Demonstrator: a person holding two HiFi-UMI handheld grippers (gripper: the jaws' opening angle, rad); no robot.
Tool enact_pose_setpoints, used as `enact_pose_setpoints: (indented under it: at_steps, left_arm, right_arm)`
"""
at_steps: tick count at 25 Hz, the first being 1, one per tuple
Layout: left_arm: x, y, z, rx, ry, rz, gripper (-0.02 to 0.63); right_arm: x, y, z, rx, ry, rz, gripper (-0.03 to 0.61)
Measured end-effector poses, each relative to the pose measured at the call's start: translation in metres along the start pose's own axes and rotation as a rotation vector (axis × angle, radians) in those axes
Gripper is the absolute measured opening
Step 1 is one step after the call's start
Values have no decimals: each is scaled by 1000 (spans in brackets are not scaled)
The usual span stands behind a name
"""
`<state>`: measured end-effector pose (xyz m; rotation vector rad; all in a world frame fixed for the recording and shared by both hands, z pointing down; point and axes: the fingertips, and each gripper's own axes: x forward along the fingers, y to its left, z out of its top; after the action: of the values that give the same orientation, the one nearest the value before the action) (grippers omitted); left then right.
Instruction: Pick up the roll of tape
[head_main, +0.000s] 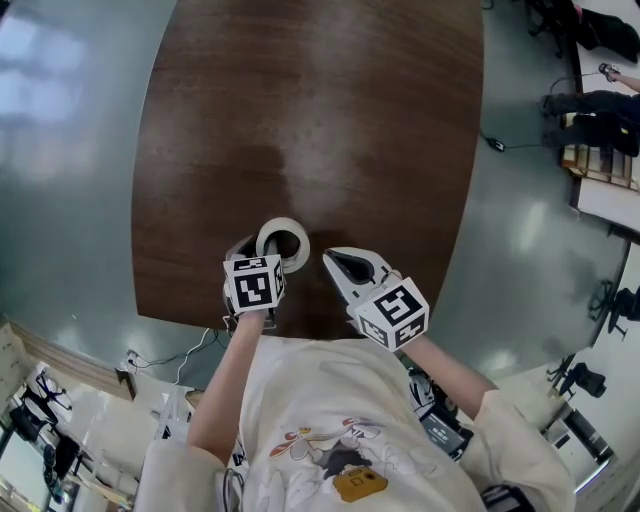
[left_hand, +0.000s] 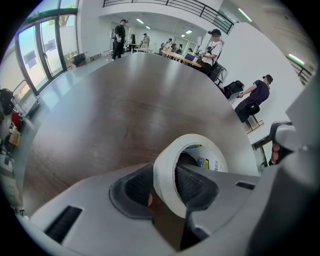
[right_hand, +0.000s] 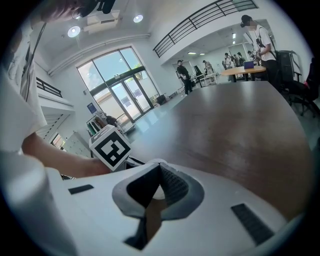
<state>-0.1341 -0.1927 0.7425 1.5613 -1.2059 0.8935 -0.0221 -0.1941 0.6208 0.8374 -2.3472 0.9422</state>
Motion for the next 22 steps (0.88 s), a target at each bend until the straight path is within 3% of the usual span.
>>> enact_pose_setpoints:
  at_steps: [9, 22]
  left_arm:
    - [2, 6, 2, -7, -34, 57, 94]
    - [-60, 13, 25, -50, -190, 83, 92]
  right_arm:
    - [-4, 1, 2, -13, -23, -1, 6]
    - [-26, 22, 18, -82, -73, 18, 6]
